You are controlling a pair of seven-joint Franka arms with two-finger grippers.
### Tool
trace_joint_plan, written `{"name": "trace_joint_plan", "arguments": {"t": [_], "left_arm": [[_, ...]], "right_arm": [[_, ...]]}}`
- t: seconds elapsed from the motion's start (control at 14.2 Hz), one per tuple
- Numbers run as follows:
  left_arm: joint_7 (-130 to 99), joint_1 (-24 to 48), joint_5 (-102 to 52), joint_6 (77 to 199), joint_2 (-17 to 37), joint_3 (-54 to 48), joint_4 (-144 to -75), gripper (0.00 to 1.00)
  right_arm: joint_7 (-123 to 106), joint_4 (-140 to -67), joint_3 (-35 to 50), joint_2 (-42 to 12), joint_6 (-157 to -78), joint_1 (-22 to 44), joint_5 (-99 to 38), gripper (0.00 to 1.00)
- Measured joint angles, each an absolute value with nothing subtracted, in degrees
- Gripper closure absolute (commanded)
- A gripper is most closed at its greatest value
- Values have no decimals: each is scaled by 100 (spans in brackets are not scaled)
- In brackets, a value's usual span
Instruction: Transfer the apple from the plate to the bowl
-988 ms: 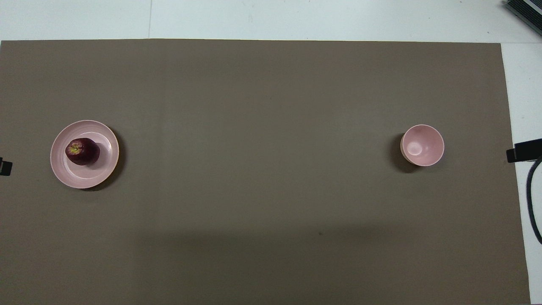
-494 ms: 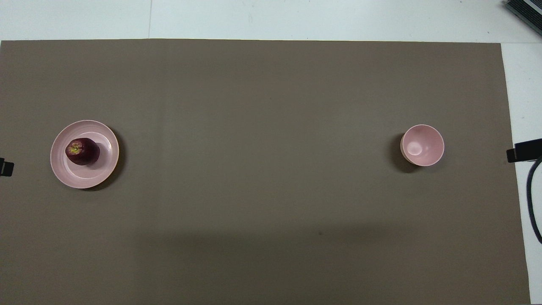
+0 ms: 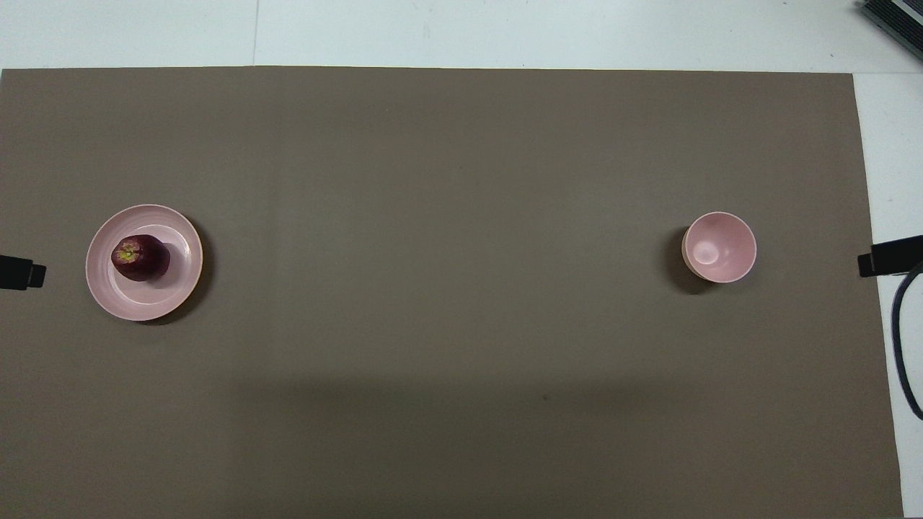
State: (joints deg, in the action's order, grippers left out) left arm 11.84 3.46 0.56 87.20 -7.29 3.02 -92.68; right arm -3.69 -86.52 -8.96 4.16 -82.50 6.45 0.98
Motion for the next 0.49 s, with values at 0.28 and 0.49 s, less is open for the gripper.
{"name": "trace_joint_plan", "arguments": {"t": [0.28, 0.49], "left_arm": [[1490, 336, 56, 9713, -665, 376, -10054, 0], [1540, 253, 56, 10734, -517, 403, -10673, 0]], "right_arm": [[200, -8959, -880, 386, -8732, 902, -165, 0], [800, -9189, -873, 328, -9167, 1262, -274, 0]]}}
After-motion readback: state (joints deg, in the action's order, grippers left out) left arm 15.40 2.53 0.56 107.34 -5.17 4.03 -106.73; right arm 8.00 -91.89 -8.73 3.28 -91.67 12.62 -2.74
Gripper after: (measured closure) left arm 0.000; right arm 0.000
